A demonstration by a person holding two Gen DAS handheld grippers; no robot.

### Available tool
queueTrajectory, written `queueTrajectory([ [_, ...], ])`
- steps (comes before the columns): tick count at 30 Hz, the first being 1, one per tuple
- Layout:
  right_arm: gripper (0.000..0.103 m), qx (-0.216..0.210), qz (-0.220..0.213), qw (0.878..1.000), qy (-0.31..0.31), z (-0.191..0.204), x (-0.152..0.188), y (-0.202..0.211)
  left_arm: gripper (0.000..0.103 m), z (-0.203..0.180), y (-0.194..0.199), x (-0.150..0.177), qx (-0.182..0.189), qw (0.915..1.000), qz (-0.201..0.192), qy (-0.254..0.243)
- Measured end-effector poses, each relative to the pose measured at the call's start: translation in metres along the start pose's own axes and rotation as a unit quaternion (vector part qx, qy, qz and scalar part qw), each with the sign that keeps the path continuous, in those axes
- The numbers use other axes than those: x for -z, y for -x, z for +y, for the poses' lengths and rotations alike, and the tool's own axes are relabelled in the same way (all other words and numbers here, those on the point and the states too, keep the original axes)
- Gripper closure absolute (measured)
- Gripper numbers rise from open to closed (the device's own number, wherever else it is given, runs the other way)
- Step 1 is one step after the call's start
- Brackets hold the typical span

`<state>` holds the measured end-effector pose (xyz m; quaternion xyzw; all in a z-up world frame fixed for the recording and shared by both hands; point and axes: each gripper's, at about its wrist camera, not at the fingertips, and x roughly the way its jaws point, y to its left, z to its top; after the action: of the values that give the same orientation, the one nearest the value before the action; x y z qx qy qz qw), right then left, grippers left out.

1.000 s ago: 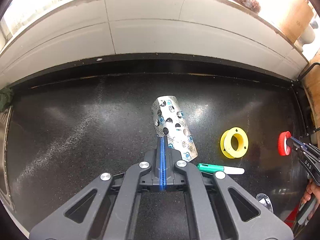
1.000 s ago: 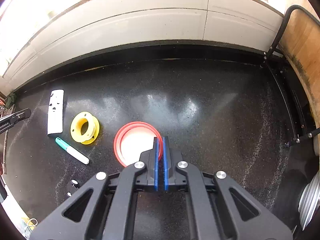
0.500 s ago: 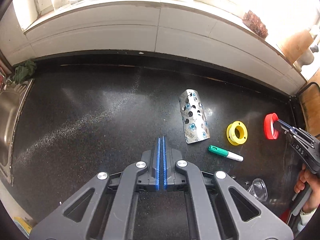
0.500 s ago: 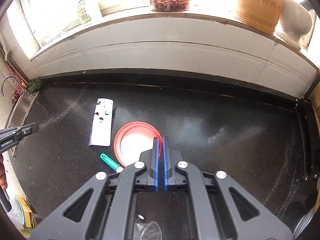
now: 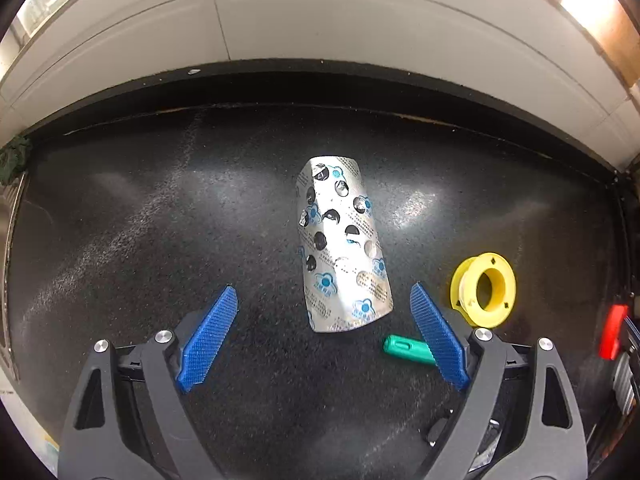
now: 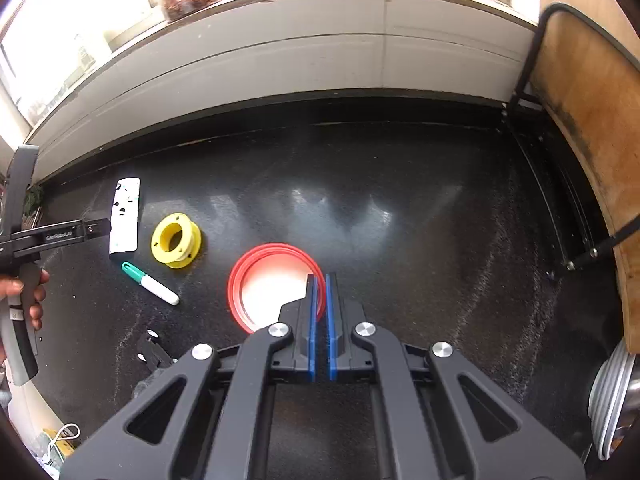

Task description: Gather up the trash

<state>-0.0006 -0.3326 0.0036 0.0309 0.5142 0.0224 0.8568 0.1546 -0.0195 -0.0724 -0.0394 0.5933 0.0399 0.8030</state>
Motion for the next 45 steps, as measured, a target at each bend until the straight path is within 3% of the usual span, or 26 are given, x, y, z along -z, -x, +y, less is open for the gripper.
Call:
queueTrajectory([
  [5,0.098,0.01,0.002,1.0,-0.022,-0.021,0.017,0.008,0.013,-0.013,-0.04,-0.013,-0.033,0.9989,0.033,0.001],
  [6,0.098,0.01,0.004,1.0,-0.026,-0.023,0.019,0.008,0.009,-0.013,-0.045,-0.012,-0.015,0.9995,0.028,0.004],
  [8,0.098,0.011,0.006,1.0,-0.029,-0.025,0.023,0.009,0.012,-0.02,-0.043,-0.009,-0.018,0.9994,-0.005,-0.028],
  [10,0.098,0.01,0.008,1.0,-0.026,-0.025,0.024,0.009,0.073,-0.025,-0.032,-0.013,-0.016,0.9983,-0.025,-0.051],
  [15,0.098,0.001,0.009,1.0,-0.014,-0.013,0.017,0.002,0.076,-0.007,-0.024,-0.011,0.008,0.9998,-0.006,-0.019],
  [19,0.098,-0.008,0.006,1.0,0.004,0.001,0.0,-0.004,0.075,0.029,0.003,0.001,0.012,0.9994,-0.026,0.022],
  [23,0.098,-0.029,-0.001,0.999,0.036,0.031,-0.021,-0.01,0.075,0.083,0.044,0.022,-0.008,0.9957,-0.058,0.072],
  [27,0.098,-0.062,-0.005,0.994,0.093,0.083,-0.042,-0.017,0.074,0.151,0.075,0.066,-0.039,0.986,-0.072,0.145],
  [31,0.098,-0.101,-0.003,0.983,0.155,0.151,-0.053,-0.024,0.074,0.233,0.106,0.129,-0.079,0.9664,-0.077,0.232],
  [35,0.098,-0.145,0.007,0.963,0.227,0.233,-0.048,-0.027,0.074,0.302,0.141,0.204,-0.127,0.9388,-0.08,0.31],
  [37,0.098,-0.168,0.015,0.948,0.268,0.279,-0.038,-0.027,0.073,0.328,0.157,0.248,-0.146,0.9215,-0.079,0.351],
  [40,0.098,-0.202,0.029,0.922,0.33,0.346,-0.013,-0.024,0.073,0.358,0.177,0.322,-0.17,0.8877,-0.072,0.421],
  [45,0.098,-0.253,0.058,0.864,0.43,0.461,0.045,-0.01,0.073,0.374,0.205,0.427,-0.197,0.8347,-0.063,0.51],
])
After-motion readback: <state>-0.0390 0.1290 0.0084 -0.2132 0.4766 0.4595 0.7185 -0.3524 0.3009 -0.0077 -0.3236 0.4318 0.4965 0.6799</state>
